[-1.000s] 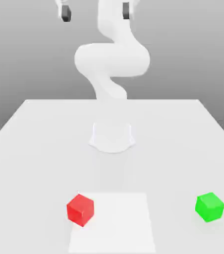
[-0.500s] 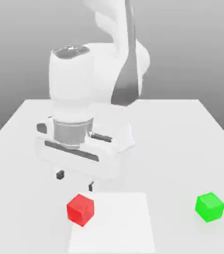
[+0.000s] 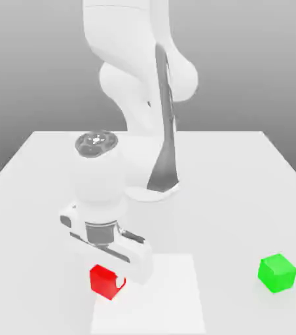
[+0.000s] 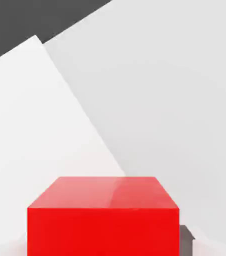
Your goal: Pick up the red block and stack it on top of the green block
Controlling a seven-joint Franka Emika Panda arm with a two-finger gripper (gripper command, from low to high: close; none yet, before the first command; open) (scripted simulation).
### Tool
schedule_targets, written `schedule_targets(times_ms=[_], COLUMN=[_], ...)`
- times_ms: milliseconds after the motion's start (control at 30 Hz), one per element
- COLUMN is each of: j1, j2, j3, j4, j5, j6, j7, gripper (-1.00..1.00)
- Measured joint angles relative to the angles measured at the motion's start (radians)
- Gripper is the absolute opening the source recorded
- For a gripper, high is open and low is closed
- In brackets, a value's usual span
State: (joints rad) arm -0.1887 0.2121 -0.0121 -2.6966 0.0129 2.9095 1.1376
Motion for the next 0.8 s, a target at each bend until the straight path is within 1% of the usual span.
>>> schedule_targets(times_ms=[133,500,567,667,700,800], j1=[0.002,0.521,0.549,0.567,0.576,0.576], j2=[-0.135,-0.152,-0.116,-0.020,0.015,0.015], j3=[0.005,0.253,0.260,0.237,0.225,0.225], j4=[-0.018,0.125,0.142,0.151,0.153,0.153], j5=[-0.010,-0.041,-0.063,-0.122,-0.143,-0.143], j6=[-0.117,-0.279,-0.260,-0.177,-0.145,-0.145], j7=[0.011,0.374,0.423,0.475,0.491,0.491], gripper=[-1.00,-1.00,-1.00,-1.00,1.00,1.00])
